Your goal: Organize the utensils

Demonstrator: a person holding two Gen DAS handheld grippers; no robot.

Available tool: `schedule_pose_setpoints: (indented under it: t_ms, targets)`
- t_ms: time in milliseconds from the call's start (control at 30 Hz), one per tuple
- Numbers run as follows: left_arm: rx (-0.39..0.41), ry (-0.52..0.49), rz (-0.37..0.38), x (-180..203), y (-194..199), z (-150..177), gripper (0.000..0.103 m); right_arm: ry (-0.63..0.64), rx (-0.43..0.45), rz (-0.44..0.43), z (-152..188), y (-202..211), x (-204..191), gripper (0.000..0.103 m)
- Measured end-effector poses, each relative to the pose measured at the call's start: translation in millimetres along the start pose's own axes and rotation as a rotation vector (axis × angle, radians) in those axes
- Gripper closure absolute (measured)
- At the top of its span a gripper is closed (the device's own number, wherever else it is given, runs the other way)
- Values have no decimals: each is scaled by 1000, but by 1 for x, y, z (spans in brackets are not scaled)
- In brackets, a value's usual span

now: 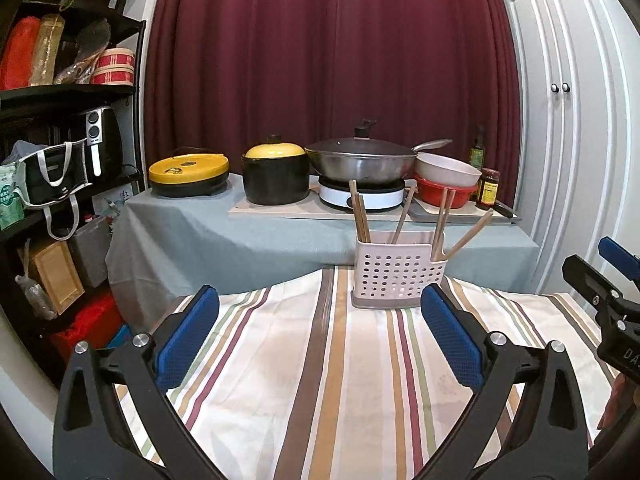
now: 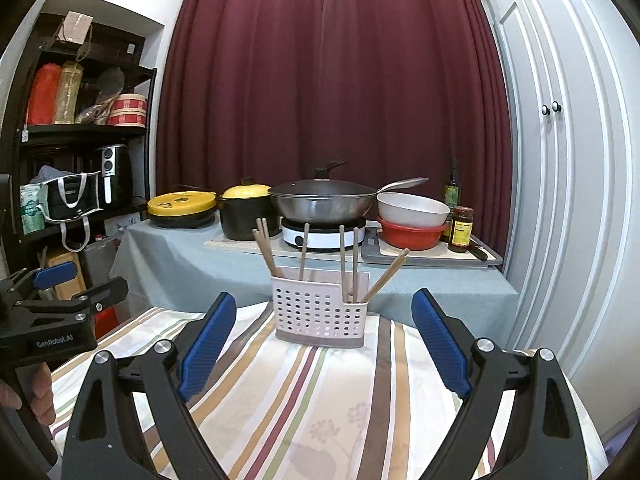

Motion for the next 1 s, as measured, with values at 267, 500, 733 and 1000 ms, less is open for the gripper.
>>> schedule_pose_setpoints:
  t_ms: [267,500,733,1000]
  targets:
    - [27,0,1,0,34,0,5,6,18,-4,0,26,-4,16]
    - [44,5,4,0,46,-2,5,4,29,-1,0,37,-5,16]
    - [48,4,4,1,49,-2,5,8,33,-2,0,41,-5,16]
    - [52,5,5,3,52,-3,5,9,35,-3,0,43,-6,16]
Point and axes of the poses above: each gripper's, at about its wrist camera, not at the fingertips, and y roughly against the way its jaws point, x to its right, z to its underside, the point moved 4 cm from there along -y, roughly the way its jaws point, and after that the axes turned 4 degrees about z, right-handed, at the moved point
